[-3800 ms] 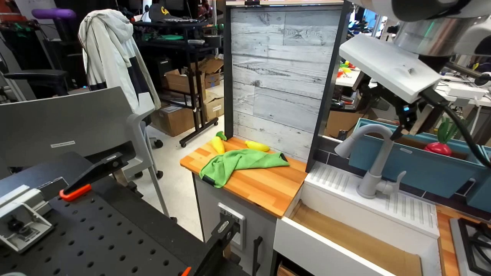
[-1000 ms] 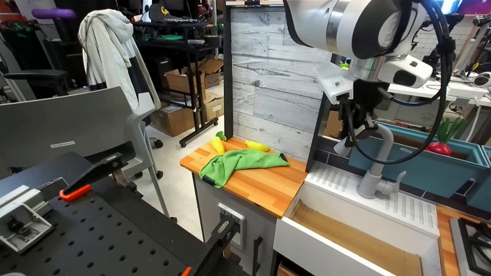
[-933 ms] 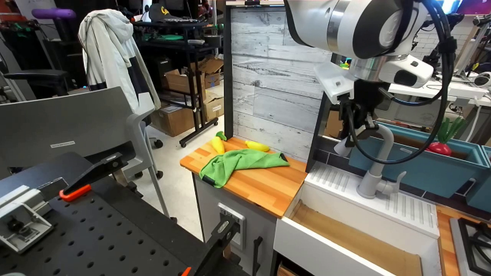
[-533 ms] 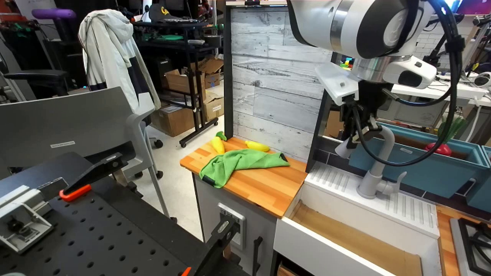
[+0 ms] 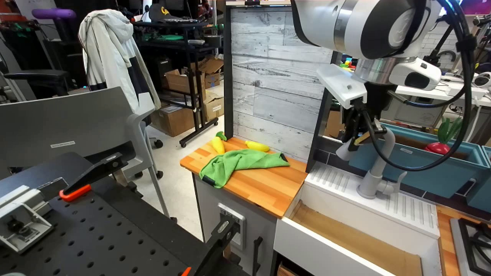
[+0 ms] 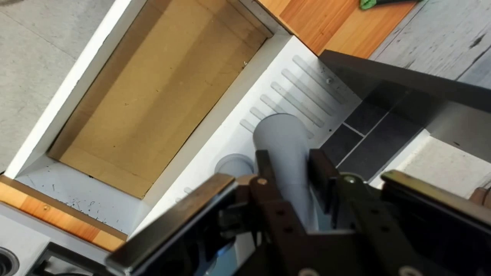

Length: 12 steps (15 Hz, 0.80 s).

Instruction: Move the towel to the left then move the tap nozzle to the left then to the right

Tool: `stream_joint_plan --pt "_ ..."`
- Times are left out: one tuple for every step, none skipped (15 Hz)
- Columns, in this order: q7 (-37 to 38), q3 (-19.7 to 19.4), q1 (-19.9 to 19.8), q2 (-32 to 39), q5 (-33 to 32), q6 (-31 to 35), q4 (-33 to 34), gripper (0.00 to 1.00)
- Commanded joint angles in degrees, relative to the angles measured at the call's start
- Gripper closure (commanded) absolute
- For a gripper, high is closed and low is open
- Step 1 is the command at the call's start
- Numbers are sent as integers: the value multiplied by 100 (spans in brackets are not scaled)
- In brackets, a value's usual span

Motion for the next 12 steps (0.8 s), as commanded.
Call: stream_joint_plan --pt "-269 -60 -257 22 -129 122 -304 93" --pt "-313 -51 -281 10 -117 135 -334 93" --pt "-371 -37 -310 -8 -107 136 -364 93" --pt "-409 -28 -336 -19 -97 149 -386 93" --pt "-453 -16 -370 -33 -84 148 -407 93" --pt "-477 -6 -396 -44 -73 148 -421 93" --pt "-507 5 -432 -61 -59 135 -446 93" --pt "-551 22 -470 -69 -42 128 -457 93" --pt "-589 44 -510 -77 -22 130 -468 93" --pt "-626 72 -556 -83 1 121 -476 93" --pt "-659 98 -599 -94 35 114 -485 93" --pt "-693 118 -636 -106 72 105 -494 93"
